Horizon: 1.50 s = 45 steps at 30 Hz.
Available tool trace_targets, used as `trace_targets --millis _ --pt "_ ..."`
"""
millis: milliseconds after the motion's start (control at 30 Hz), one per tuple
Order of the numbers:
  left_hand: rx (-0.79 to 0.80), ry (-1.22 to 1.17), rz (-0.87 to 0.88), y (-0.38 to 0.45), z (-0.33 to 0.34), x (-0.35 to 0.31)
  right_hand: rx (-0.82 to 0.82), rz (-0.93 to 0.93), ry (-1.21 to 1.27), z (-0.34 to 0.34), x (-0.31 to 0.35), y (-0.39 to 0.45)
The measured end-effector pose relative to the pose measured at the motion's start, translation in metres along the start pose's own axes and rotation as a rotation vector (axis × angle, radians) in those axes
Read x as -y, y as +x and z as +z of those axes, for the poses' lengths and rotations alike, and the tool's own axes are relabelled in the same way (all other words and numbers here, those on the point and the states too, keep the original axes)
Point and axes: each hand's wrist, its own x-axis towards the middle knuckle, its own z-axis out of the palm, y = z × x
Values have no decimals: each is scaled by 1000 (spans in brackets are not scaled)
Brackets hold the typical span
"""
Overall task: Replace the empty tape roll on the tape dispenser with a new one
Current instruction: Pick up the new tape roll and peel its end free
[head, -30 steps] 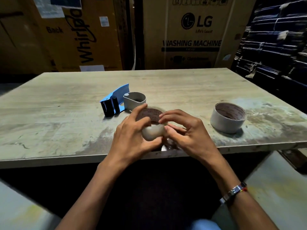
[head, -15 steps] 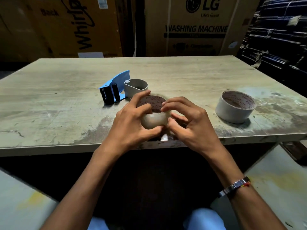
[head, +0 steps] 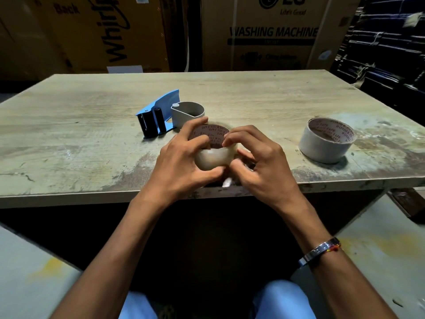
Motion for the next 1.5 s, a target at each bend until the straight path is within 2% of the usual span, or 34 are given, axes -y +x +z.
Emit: trace_targets --millis 1033,1267,1500 --pt "45 -41 5 0 -2 2 124 35 -12 -3 -2 -1" --pt "114 -88 13 1 -6 4 138 42 -19 -3 -2 -2" --pt "92 -78 3 0 -5 5 186 43 -6 -6 -3 -1"
